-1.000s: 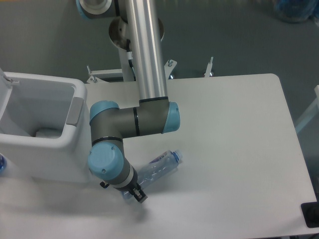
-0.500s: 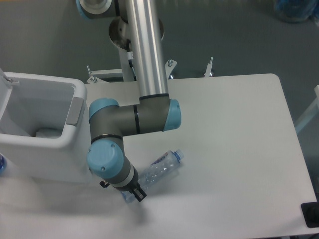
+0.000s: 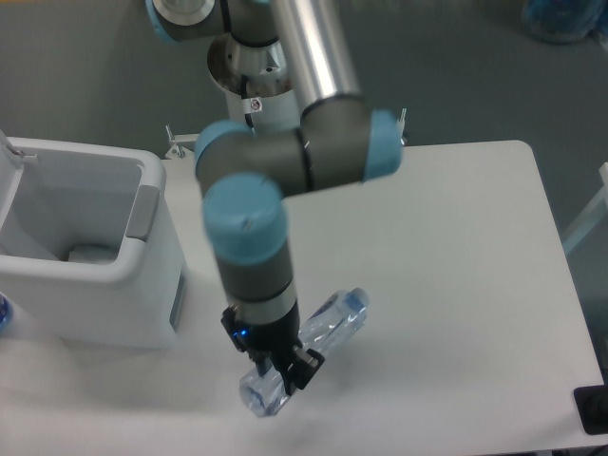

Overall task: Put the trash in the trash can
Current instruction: 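Lift the bottle and carry it over the bin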

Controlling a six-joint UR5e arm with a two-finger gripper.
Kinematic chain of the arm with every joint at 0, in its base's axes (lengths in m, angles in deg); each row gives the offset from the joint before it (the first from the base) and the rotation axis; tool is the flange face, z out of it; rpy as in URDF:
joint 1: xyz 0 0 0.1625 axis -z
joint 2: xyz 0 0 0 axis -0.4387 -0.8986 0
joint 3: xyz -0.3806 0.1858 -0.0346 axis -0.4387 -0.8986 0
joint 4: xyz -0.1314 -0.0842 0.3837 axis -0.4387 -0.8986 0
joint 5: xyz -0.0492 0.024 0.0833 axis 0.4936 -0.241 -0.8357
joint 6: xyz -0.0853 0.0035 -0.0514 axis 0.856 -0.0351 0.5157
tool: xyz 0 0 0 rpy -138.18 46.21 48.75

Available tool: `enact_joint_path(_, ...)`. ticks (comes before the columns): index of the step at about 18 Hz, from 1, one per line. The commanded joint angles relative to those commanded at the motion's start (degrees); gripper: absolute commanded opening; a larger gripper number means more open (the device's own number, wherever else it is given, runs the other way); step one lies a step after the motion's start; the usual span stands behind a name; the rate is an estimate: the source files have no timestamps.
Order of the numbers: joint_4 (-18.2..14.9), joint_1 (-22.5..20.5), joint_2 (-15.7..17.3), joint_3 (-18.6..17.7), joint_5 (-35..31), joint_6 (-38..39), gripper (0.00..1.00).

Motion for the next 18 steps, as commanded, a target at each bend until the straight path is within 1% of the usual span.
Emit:
enact_joint_path(2,1.3,-0.7,2.2,0.1,5.1,2.6,0.49)
enact_joint_path(4,1.6,-1.1,4.0,0.1,14.1,4.0,0.49)
enact_joint_path(5,1.6,-1.7,5.1,0.1,20.3,5.2,0.49)
enact_joint_path(8,1.6,-3.0,6.9,0.1,31.2,6.0,0.49)
enact_joint_path(9,1.6,-3.0,9.0,-0.7,34.5,6.8,0.49)
enact_joint_path(10,1.6,-3.0,10.4,-1.7,35.8,7.1,0.49)
enact_joint_path(11,1.6,-3.0,12.3,-3.4,37.5,7.1,0.49)
enact_joint_path(12,1.7,-2.7,13.3,-4.8,38.6,7.0,0.49)
enact_joint_path(13,1.8,-2.5,15.0,-7.3,40.1,6.7,0.49)
enact_joint_path(15,1.9,-1.5,17.1,-10.1,41.0,5.4,0.49)
enact_joint_path(16,1.9,0.2,17.3,-11.4,41.0,5.3,0.49)
enact_joint_path(18,2.8,1.4,17.4,-13.3,41.1,5.2,0.49)
